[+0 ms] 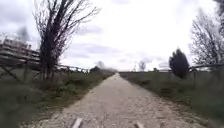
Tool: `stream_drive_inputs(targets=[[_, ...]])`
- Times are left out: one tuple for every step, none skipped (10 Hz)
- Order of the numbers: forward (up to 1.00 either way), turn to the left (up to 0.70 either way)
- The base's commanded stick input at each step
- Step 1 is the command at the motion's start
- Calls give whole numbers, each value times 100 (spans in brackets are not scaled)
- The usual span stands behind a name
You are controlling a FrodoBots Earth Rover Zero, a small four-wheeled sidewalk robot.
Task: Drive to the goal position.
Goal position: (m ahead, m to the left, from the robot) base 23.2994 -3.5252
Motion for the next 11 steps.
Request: stream_drive_inputs(targets=[[70, 0], [70, 0], [70, 0], [70, 0], [70, 0], [70, 0], [70, 0], [70, 0], [70, 0], [70, 0], [70, 0]])
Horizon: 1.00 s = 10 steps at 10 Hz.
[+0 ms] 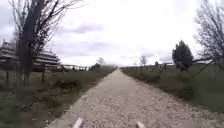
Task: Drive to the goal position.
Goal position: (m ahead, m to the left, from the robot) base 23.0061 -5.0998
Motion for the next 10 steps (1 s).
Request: stream_drive_inputs(targets=[[70, 0], [70, 0], [70, 0], [70, 0], [70, 0], [70, 0], [70, 0], [70, 0], [70, -20], [70, -22]])
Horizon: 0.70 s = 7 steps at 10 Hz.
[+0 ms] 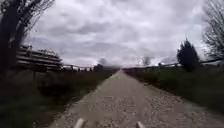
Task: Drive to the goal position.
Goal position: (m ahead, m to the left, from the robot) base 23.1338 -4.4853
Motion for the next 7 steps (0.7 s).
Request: stream_drive_inputs(targets=[[70, -3], [70, 0], [70, 0], [70, 0], [70, 0], [70, 0], [70, 0]])
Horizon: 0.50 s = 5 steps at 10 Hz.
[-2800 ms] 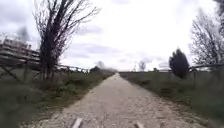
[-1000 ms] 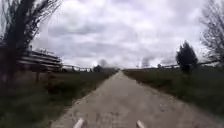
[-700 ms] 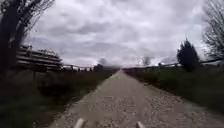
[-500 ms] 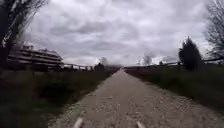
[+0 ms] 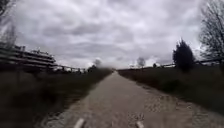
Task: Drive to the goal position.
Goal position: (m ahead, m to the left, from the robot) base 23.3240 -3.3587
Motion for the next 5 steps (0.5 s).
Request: stream_drive_inputs(targets=[[70, 0], [70, 0], [70, 0], [70, 0], [70, 0]])
